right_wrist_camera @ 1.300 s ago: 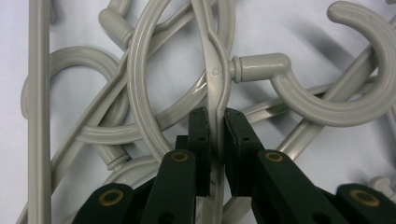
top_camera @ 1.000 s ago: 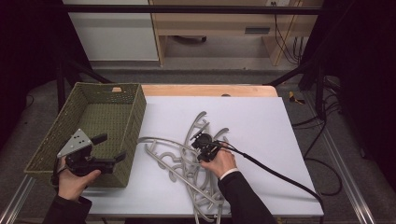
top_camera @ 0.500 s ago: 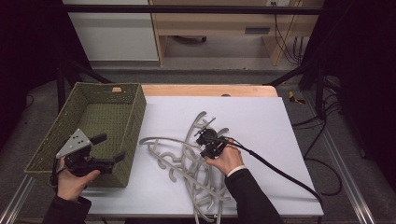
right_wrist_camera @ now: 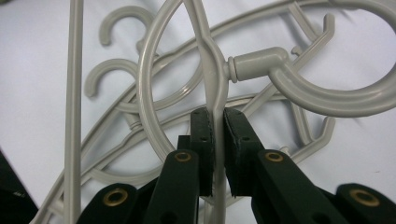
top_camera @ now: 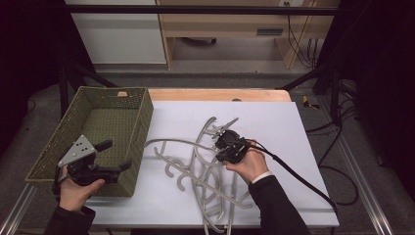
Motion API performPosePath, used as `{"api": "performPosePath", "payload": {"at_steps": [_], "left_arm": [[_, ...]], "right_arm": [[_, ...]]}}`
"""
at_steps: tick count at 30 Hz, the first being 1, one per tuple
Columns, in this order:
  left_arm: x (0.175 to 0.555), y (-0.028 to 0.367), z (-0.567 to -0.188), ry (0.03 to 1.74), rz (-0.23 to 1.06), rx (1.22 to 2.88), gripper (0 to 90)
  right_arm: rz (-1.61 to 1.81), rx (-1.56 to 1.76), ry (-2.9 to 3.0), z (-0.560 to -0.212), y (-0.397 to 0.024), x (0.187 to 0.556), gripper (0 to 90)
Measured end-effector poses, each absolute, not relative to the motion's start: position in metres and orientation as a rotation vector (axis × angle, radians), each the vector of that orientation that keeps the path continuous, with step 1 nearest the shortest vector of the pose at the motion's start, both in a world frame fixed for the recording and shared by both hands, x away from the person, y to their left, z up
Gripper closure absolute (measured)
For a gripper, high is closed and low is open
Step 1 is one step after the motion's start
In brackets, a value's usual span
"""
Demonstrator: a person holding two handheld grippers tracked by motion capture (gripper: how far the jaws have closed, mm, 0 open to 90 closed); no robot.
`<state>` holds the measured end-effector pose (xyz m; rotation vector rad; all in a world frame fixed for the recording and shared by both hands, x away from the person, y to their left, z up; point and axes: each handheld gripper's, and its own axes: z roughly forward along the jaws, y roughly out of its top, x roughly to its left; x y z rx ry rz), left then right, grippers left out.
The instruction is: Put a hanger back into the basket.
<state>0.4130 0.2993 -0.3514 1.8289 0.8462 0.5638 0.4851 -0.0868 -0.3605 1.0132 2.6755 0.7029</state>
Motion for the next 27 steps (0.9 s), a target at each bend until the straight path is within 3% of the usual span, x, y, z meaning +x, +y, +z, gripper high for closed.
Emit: {"api": "performPosePath", "payload": {"at_steps": [10,20,27], "left_arm": [[0.404,0.274,-0.337,0.730,0.527,1.913,5.7],[0.413,0.228,-0.330,0.578,0.405,2.142,7.7],[0.423,0.197,-0.328,0.504,0.393,2.261,9.8]], "right_arm": [[0.806,0.833,2.717,-0.341,-0.096,0.460,83.5],[0.834,0.704,2.763,-0.341,-0.092,0.441,83.5],[0.839,0.648,2.796,-0.344,-0.087,0.439,83.5]]}}
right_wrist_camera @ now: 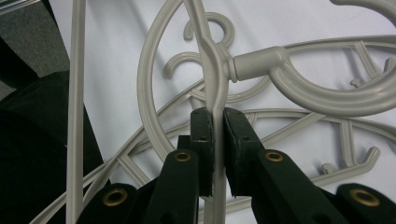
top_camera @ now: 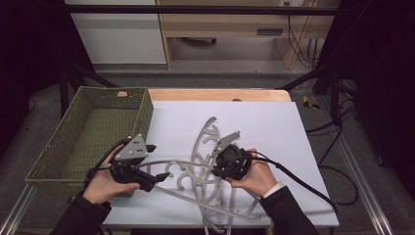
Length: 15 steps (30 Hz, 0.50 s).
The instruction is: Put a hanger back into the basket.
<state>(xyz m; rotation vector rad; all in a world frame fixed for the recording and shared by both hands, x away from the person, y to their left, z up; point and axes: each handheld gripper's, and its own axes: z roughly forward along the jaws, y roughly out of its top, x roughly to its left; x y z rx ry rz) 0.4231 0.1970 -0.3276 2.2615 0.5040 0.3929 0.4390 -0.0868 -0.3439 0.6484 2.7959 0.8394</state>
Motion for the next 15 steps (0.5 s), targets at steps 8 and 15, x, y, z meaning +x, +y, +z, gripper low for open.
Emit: {"api": "performPosePath", "payload": {"at_steps": [8,15], "left_arm": [[0.433,0.169,-0.331,0.437,0.403,2.367,17.9],[0.435,0.145,-0.335,0.328,0.392,2.461,31.5]], "right_arm": [[0.842,0.623,2.814,-0.343,-0.086,0.438,83.4],[0.841,0.603,2.824,-0.342,-0.086,0.436,83.4]]}}
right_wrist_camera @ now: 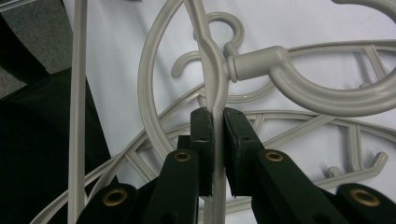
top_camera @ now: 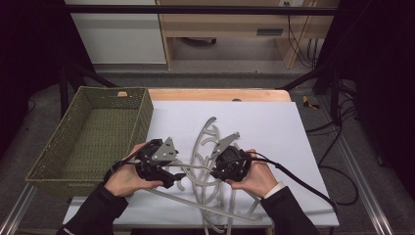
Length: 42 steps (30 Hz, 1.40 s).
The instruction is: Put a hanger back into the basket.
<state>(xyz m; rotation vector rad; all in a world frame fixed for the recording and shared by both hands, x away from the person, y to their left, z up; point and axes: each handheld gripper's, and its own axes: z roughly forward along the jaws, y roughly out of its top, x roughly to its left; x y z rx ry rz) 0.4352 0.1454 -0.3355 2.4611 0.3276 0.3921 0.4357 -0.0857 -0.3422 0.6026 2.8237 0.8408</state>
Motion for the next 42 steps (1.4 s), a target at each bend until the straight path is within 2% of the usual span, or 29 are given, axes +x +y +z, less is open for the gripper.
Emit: {"api": "performPosePath", "payload": {"at_steps": [10,21,28,42], "left_arm": [[0.438,0.125,-0.338,0.241,0.391,2.523,50.6],[0.439,0.108,-0.345,0.161,0.385,2.590,60.4],[0.438,0.101,-0.352,0.150,0.405,2.630,72.3],[0.429,0.100,-0.355,0.070,0.452,2.679,79.7]], "right_arm": [[0.824,0.574,2.835,-0.345,-0.083,0.434,83.4],[0.816,0.543,2.850,-0.346,-0.081,0.434,83.4],[0.816,0.545,2.859,-0.347,-0.080,0.433,83.4],[0.785,0.494,2.865,-0.353,-0.078,0.435,80.4]]}}
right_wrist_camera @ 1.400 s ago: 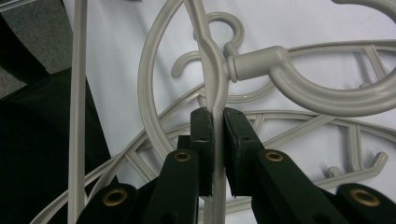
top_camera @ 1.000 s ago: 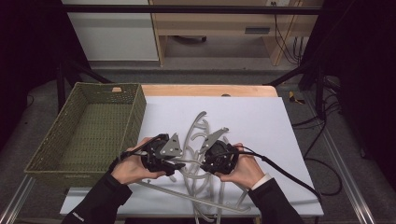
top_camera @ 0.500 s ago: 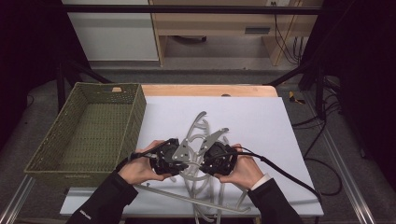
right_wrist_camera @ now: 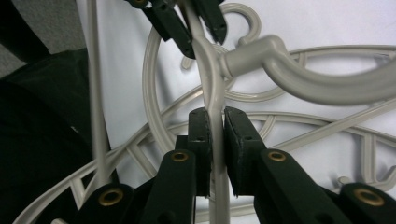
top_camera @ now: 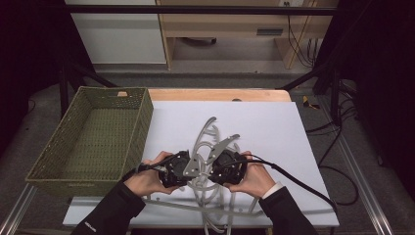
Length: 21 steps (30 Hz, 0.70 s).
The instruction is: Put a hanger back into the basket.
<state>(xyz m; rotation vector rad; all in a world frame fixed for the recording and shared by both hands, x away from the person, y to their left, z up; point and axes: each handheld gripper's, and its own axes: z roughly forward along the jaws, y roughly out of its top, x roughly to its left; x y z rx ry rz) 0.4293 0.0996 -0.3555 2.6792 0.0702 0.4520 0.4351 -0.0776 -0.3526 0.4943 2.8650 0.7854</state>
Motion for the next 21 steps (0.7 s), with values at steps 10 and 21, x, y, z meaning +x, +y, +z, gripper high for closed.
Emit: {"api": "performPosePath", "payload": {"at_steps": [10,21], "left_arm": [[0.423,0.102,-0.353,0.109,0.412,2.649,81.8],[0.422,0.111,-0.344,0.295,0.426,2.538,82.2]], "right_arm": [[0.792,0.491,2.857,-0.350,-0.080,0.434,77.3],[0.995,0.564,2.698,-0.336,-0.100,0.434,66.1]]}}
